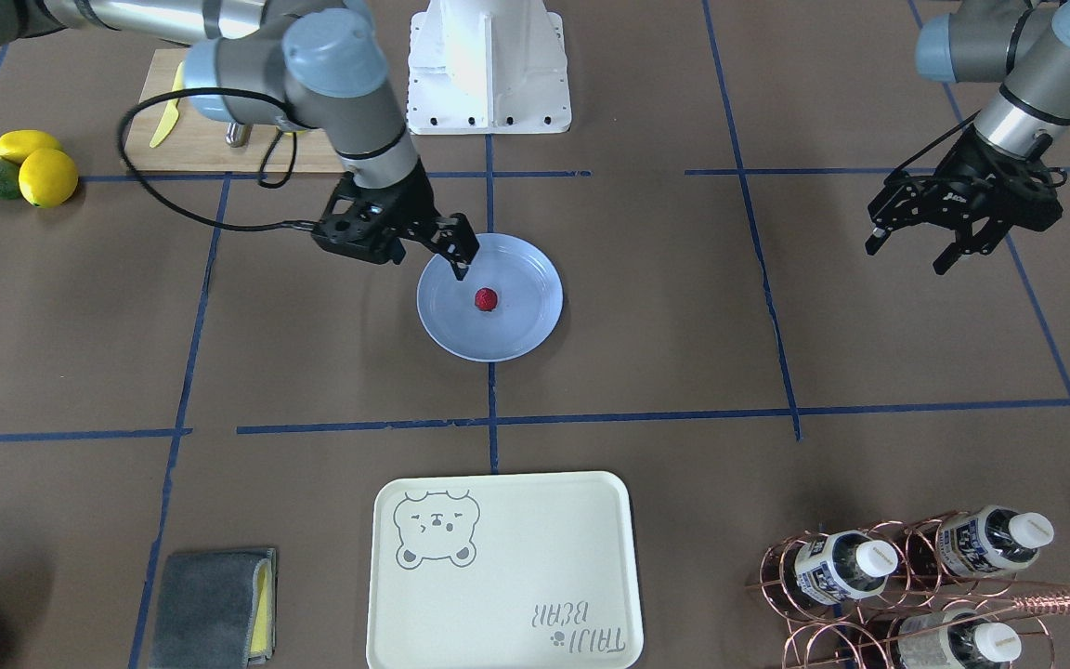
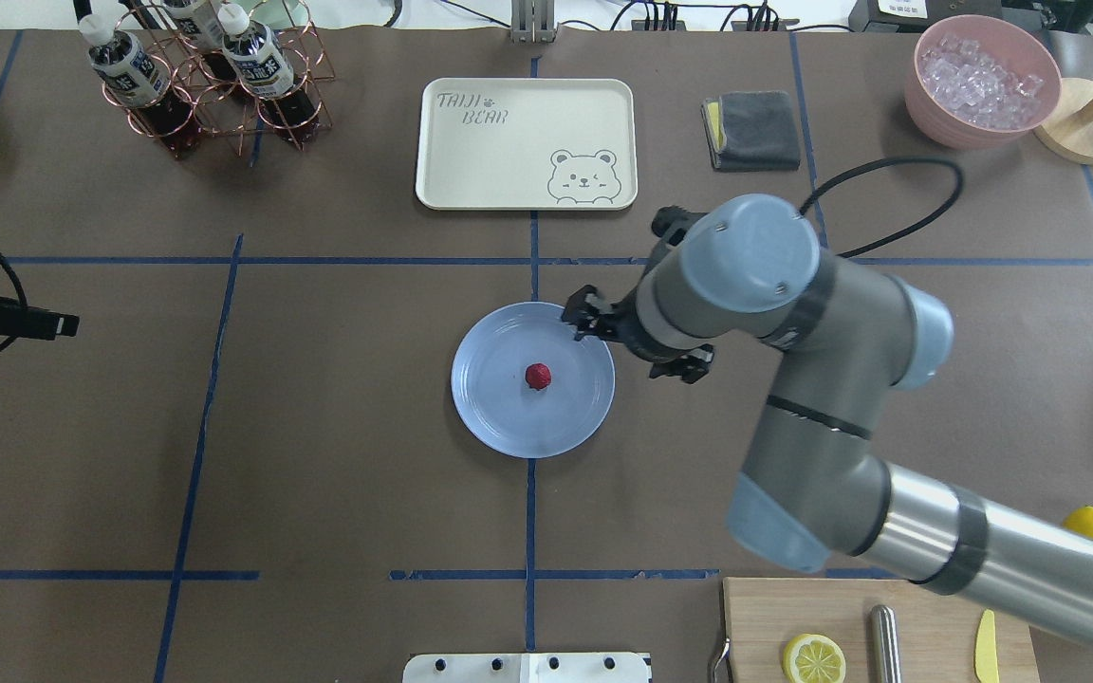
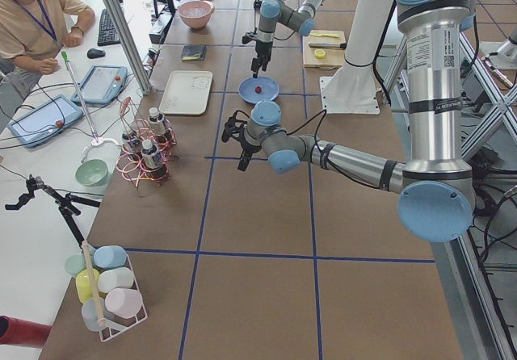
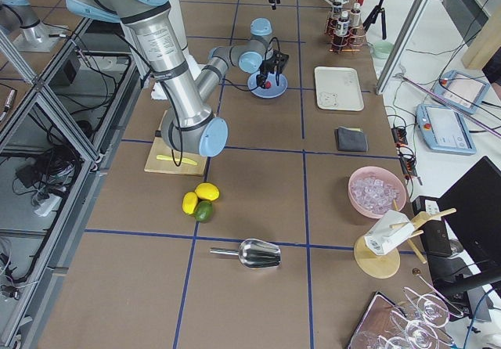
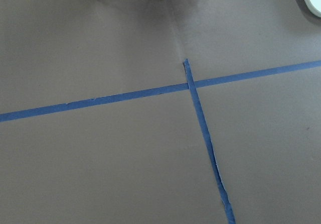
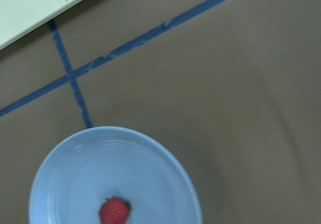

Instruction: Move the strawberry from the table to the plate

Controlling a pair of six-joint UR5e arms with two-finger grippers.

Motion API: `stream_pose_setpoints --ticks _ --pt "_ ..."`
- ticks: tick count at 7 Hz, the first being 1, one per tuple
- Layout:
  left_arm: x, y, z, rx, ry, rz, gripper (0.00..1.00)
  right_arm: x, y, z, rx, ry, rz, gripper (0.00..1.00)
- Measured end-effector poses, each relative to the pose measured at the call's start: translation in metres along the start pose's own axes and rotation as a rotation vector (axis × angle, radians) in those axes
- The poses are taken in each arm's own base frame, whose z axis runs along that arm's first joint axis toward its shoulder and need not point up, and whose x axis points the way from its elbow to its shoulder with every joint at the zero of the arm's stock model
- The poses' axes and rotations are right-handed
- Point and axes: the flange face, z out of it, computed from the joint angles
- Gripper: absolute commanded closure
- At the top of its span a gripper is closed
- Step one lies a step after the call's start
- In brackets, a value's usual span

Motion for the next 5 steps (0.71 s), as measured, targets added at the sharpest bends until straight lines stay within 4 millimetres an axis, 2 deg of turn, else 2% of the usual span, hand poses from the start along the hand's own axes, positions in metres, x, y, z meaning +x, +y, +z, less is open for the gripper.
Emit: stream_pose_setpoints --ticks 3,5 --pt "-0.091 0.026 -0.036 -0.013 -0.092 0.178 0.01 0.152 -0.092 -0.076 -0.016 0.058 -0.183 0.00" --pt "-0.163 0.052 -0.071 -0.041 -0.033 0.219 0.01 0.254 -0.150 -0.123 -0.023 0.092 -0.303 0.00"
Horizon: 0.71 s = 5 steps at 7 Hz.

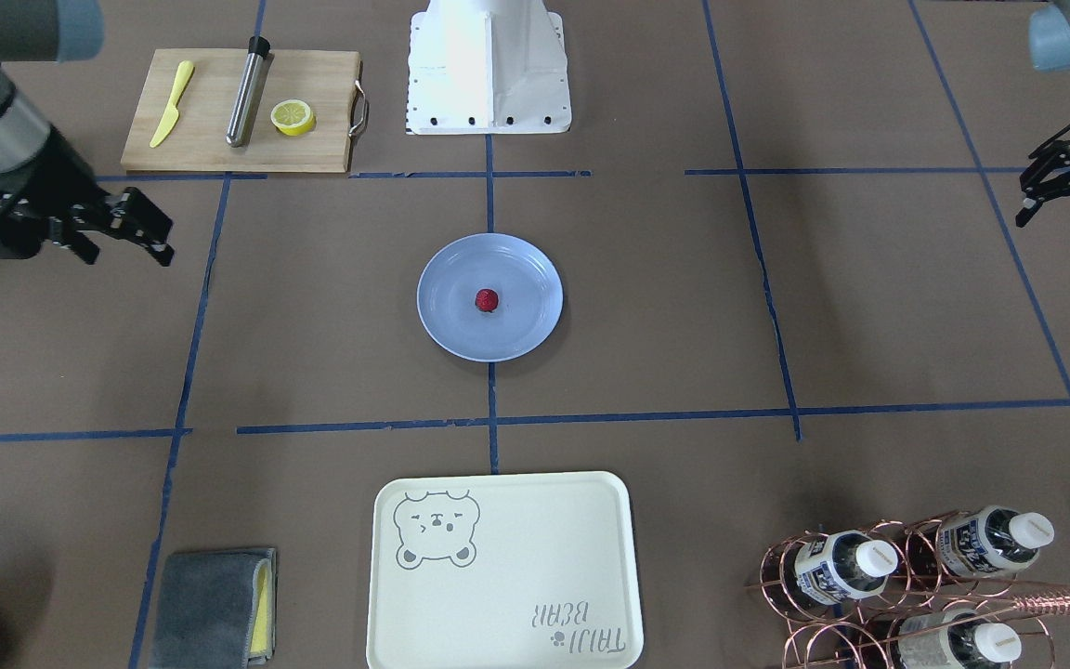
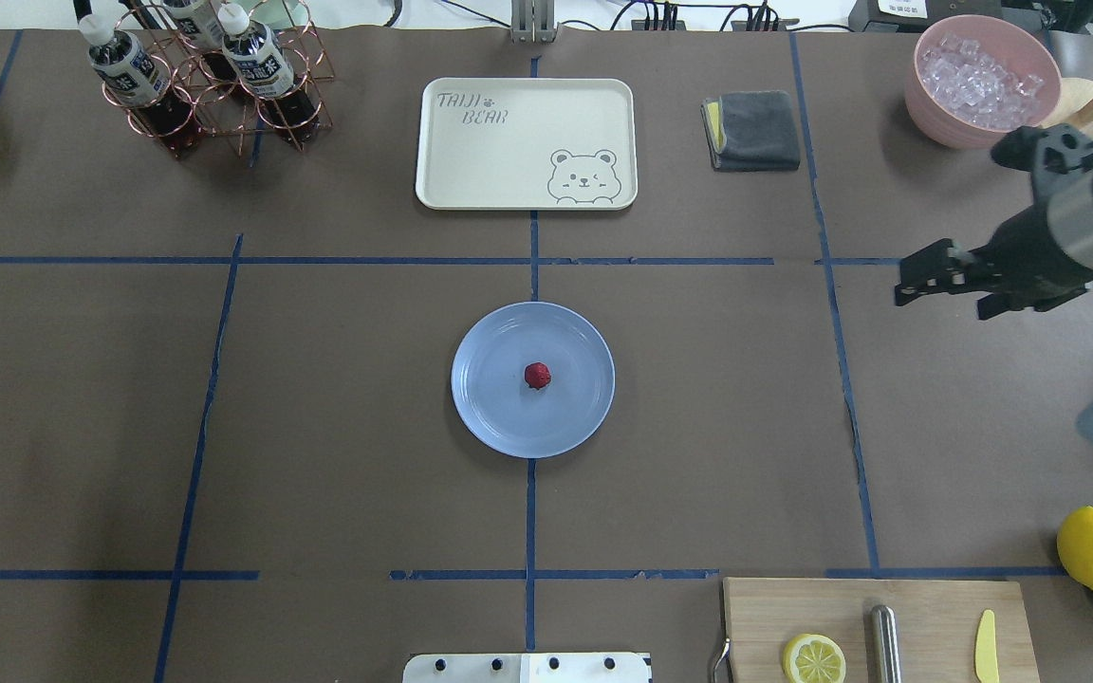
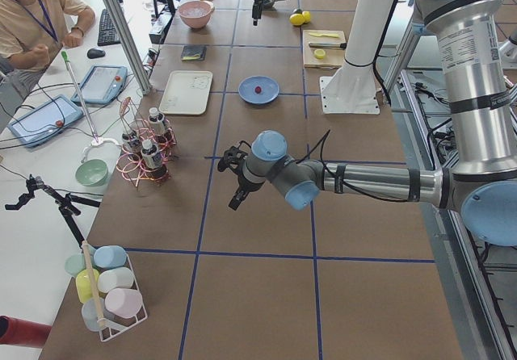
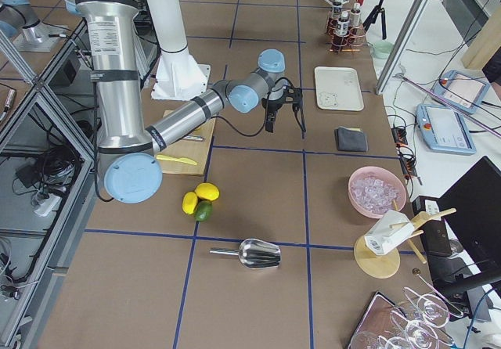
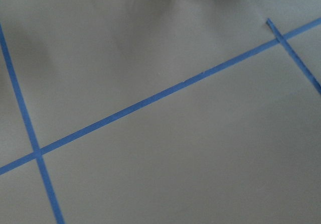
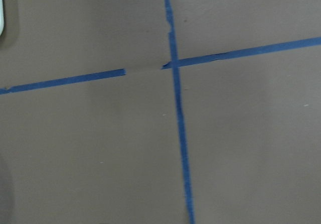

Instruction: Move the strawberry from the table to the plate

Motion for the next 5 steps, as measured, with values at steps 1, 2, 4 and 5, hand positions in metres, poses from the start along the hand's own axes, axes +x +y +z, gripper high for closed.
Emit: stream_pose_setpoints --ticks 1,2,4,5 --pt "-0.022 0.017 -0.009 0.000 0.021 -0.007 0.01 0.054 -0.005 -0.016 0.000 0.016 -0.049 0.00" --pt "-0.036 0.026 -0.010 -0.021 0.031 -0.039 0.01 0.107 -0.006 -0.030 0.005 0.031 -0.082 0.00" --pt "-0.050 0.030 -0.034 -0.034 0.018 -0.114 0.00 0.210 0.010 -0.046 -0.002 0.059 -0.130 0.00" --pt "-0.055 0.039 -0.054 -0.011 0.001 -0.146 0.00 0.253 0.017 -0.048 -0.013 0.065 -0.149 0.00"
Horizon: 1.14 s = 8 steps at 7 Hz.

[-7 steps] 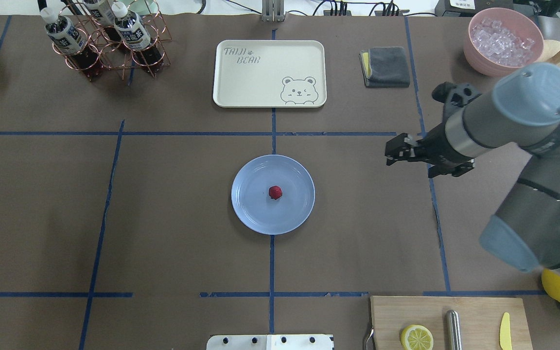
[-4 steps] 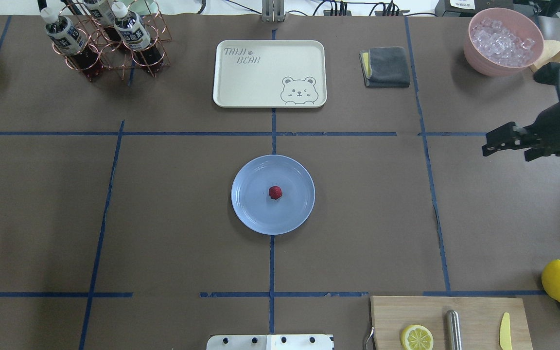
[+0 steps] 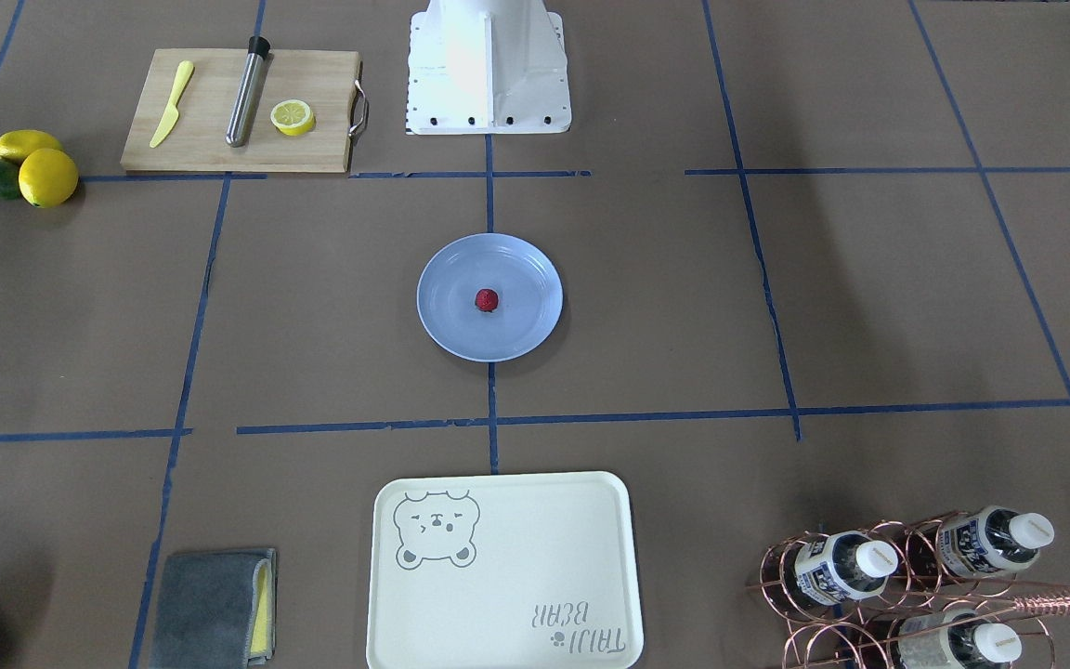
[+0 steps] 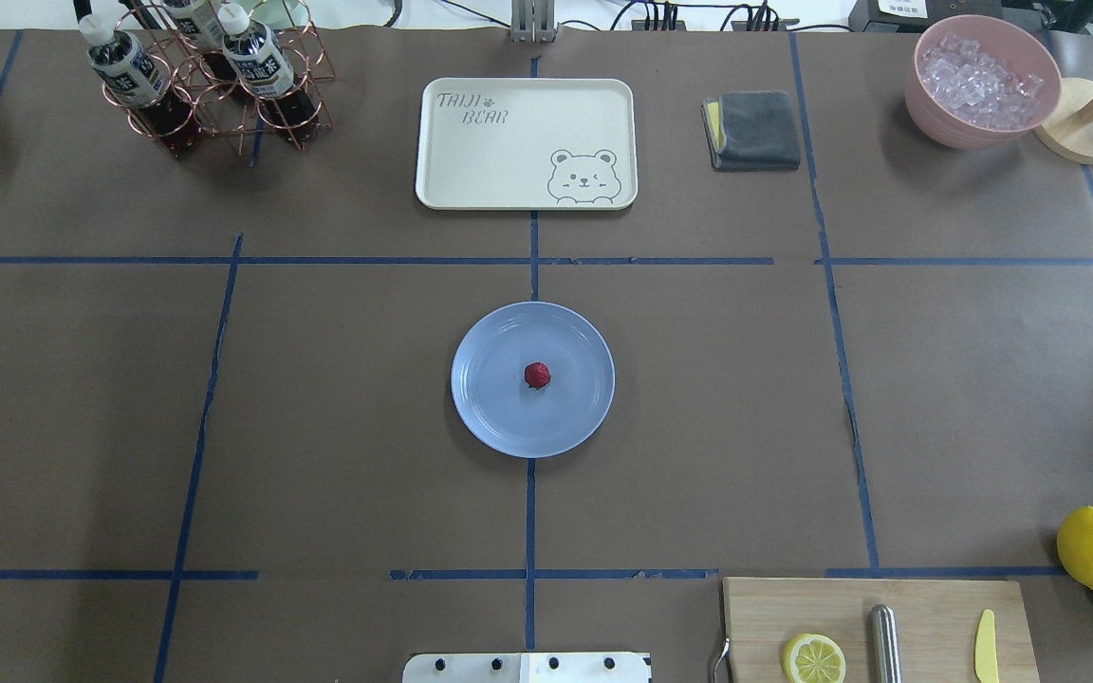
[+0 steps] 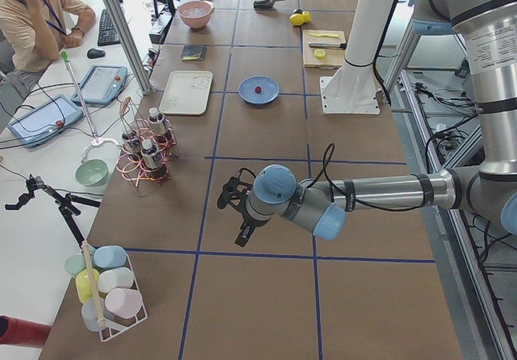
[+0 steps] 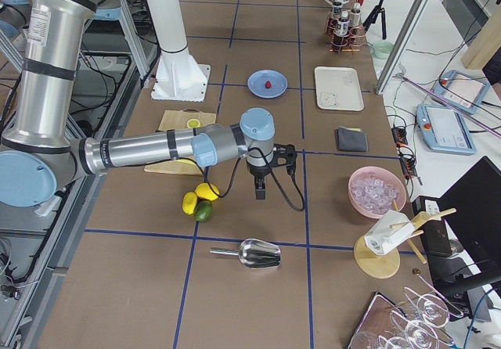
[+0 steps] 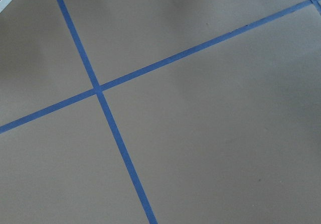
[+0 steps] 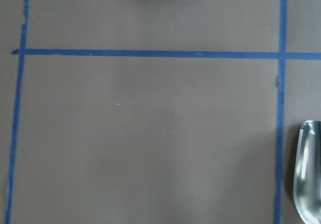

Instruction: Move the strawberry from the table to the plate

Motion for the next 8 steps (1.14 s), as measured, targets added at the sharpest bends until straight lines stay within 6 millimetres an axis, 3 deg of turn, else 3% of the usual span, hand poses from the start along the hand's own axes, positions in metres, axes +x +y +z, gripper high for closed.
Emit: stream_pose_setpoints --ticks 2,5,6,8 --pt "-0.001 0.016 -0.009 -0.005 -0.006 -0.035 0.00 0.045 0.020 -0.004 0.004 -0.015 0.030 0.00" --pt "-0.006 0.027 -0.001 -0.130 0.006 -0.086 0.00 0.048 0.021 -0.011 0.017 -0.049 0.045 0.00" --pt "0.001 0.022 -0.007 -0.184 0.013 -0.115 0.00 0.045 0.015 -0.012 0.020 -0.054 0.044 0.00" --pt "0.016 -0.019 -0.023 -0.263 0.010 -0.185 0.00 0.040 0.000 -0.016 0.005 -0.055 0.063 0.00"
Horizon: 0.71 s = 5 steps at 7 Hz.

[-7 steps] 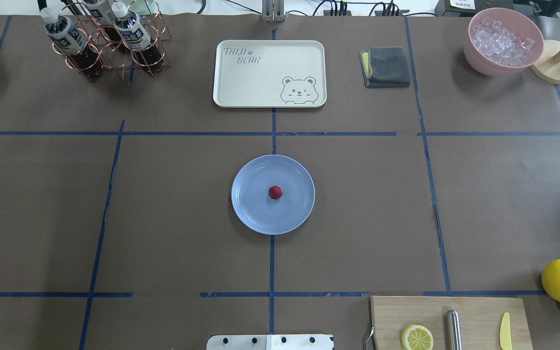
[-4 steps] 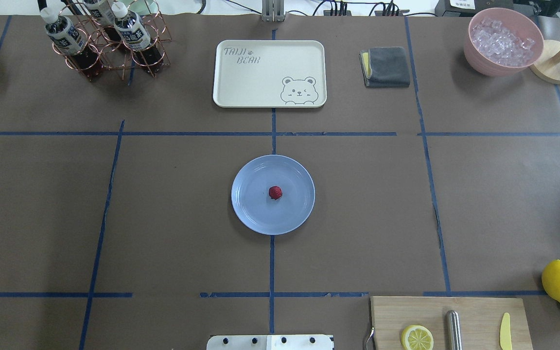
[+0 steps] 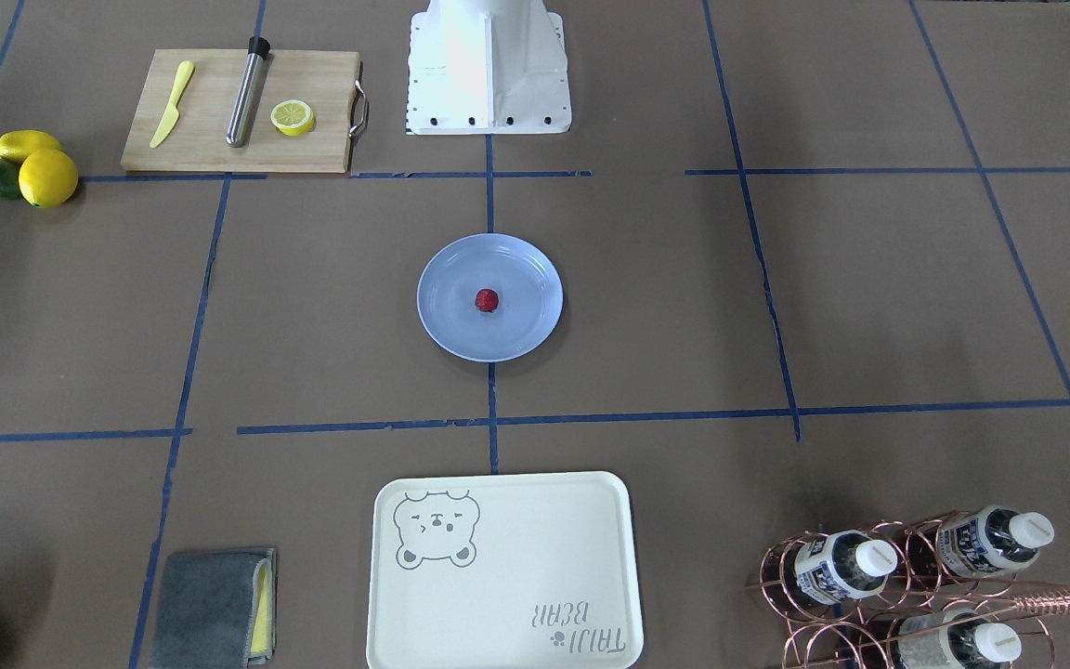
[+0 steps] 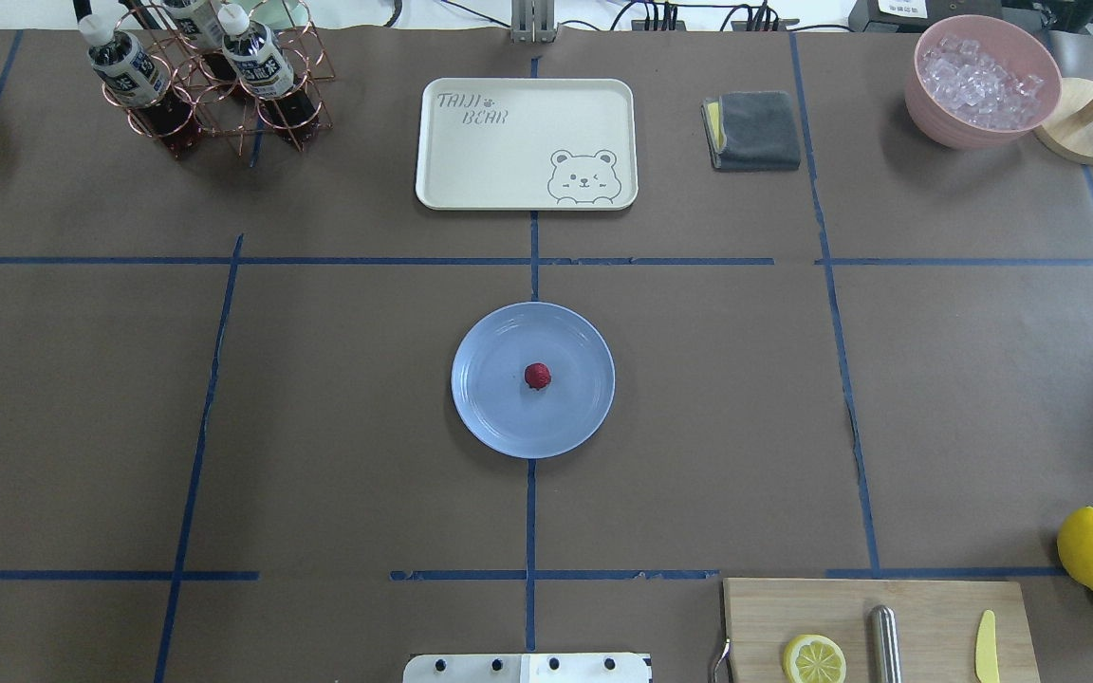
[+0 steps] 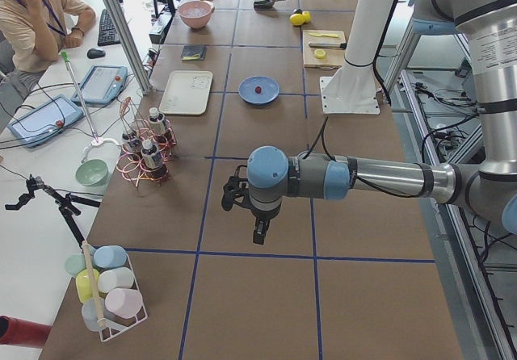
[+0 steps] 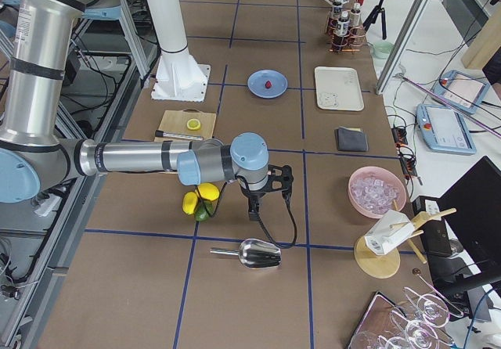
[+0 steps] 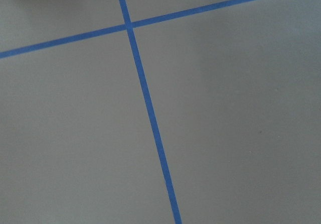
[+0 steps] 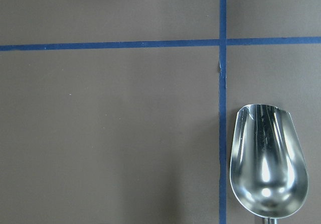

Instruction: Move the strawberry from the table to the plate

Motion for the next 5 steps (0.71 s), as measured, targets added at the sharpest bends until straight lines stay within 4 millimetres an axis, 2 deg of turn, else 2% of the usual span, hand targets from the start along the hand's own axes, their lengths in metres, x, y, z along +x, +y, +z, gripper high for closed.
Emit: stream_pose_setpoints --ticks 3,5 --pt "-0.017 -0.026 0.010 0.036 -0.005 0.044 0.00 0.000 -0.001 0.000 -0.020 0.001 0.022 0.00" --pt "-0.033 -0.023 0.024 0.095 -0.013 0.112 0.00 0.000 -0.001 0.001 -0.022 0.002 0.023 0.00"
